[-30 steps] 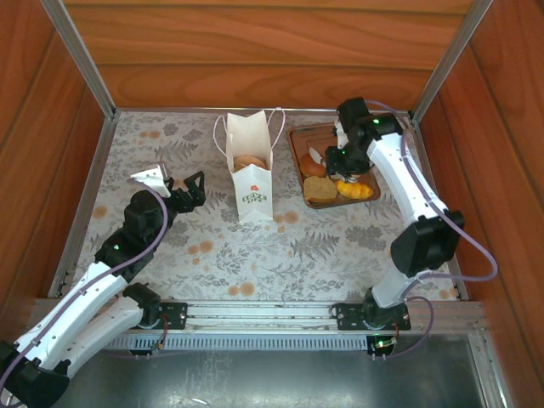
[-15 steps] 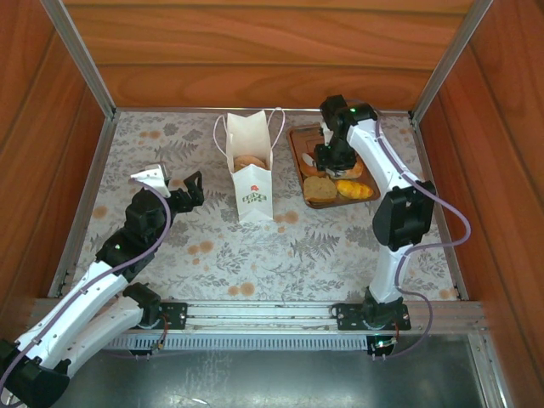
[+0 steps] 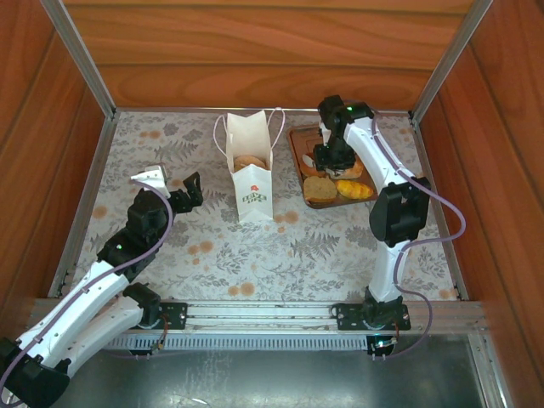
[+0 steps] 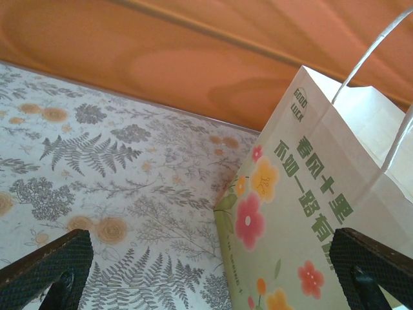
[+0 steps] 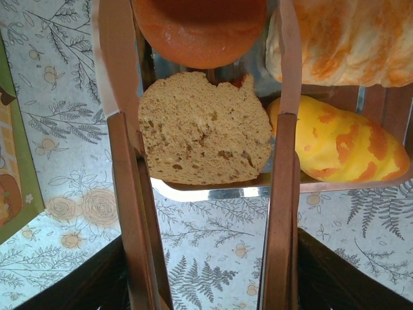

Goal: Place the fake bread into the paper bag

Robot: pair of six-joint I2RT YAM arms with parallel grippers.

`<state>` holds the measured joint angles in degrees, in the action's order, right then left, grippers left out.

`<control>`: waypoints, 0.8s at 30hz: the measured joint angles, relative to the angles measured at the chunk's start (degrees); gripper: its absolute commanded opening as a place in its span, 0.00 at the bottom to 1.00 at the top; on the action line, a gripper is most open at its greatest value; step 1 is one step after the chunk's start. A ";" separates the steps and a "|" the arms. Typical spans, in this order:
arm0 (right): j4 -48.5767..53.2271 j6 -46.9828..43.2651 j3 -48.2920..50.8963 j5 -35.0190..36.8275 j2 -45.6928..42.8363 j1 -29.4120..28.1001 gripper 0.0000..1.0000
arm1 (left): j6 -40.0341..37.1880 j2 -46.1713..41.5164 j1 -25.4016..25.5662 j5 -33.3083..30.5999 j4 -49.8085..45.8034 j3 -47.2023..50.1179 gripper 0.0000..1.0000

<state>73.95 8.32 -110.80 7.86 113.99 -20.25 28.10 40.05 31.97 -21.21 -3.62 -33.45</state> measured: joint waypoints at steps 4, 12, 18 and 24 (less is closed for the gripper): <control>-0.04 -0.11 -0.59 0.07 1.20 0.00 0.62 | -0.07 0.37 0.00 0.00 0.02 0.00 1.00; 0.02 -0.20 -0.59 0.04 3.52 0.00 0.62 | -0.09 0.85 -0.13 0.00 0.09 0.00 1.00; 0.59 -0.31 -2.23 0.04 3.91 0.00 0.63 | -0.09 0.94 -0.42 0.00 0.15 0.00 1.00; 0.83 -0.33 -4.13 0.02 5.97 0.00 0.63 | -0.09 0.94 -0.55 0.00 0.17 0.00 1.00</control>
<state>74.78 7.99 -114.93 7.88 119.96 -20.25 28.01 40.99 31.42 -21.21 -3.44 -33.45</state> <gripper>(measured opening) 0.627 0.999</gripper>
